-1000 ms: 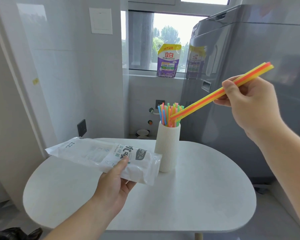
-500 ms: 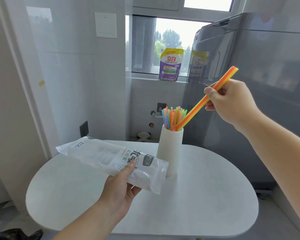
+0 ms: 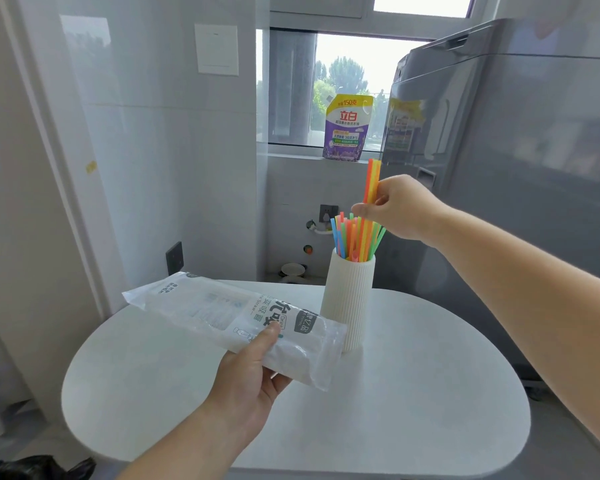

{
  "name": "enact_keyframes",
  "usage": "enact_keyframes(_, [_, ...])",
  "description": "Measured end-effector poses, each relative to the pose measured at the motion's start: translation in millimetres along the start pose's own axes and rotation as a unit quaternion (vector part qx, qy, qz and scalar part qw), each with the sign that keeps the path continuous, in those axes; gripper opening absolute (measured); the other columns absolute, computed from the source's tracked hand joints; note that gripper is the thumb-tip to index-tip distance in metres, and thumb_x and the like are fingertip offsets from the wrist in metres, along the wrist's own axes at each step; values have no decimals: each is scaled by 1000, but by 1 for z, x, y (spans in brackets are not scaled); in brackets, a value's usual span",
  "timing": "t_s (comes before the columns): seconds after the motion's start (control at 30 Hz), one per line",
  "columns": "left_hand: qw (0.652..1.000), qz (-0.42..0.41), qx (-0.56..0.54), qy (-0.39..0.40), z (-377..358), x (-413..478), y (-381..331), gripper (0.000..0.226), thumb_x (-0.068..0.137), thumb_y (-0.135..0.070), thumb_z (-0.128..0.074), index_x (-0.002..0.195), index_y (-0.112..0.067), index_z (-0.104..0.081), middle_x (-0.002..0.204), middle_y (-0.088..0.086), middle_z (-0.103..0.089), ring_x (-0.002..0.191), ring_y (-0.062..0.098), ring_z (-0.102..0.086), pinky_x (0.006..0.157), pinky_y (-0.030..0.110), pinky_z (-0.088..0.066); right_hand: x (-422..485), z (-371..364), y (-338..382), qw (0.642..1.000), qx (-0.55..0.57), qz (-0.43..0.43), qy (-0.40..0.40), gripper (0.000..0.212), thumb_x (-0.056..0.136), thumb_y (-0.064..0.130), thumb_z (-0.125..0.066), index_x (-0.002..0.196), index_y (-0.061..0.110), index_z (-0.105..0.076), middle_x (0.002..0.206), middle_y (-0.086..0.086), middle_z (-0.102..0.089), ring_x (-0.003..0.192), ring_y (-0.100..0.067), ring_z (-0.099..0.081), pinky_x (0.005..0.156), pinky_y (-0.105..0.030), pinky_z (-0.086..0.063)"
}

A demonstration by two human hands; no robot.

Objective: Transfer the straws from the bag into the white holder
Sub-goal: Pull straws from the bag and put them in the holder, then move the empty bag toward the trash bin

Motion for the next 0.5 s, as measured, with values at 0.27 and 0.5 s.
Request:
enact_keyframes(0.27, [1000, 1, 3, -4, 3, 2, -1, 28, 95, -10, -70, 123, -11, -72, 104, 10, -84, 79, 21, -82, 56, 34, -64, -1, -9, 0, 990, 27, 79, -113, 74, 92, 30, -70, 153, 26, -28, 142, -8, -54, 123, -25, -55, 100, -47, -51])
enact_keyframes(0.5, [1000, 0, 7, -5, 3, 2, 1, 30, 95, -11, -71, 125, -11, -72, 108, 12, -84, 81, 22, -82, 58, 35, -65, -9, -44, -1, 986, -106, 127, -17, 56, 105, 39, -38, 156, 18, -28, 166, -4, -28, 148, -31, -29, 114, -47, -33])
Point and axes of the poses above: each hand's wrist, its own x-axis towards the middle knuckle, its own z-axis out of the back of the hand, y = z × x, the point moved 6 cm from there along x, towards the middle knuckle
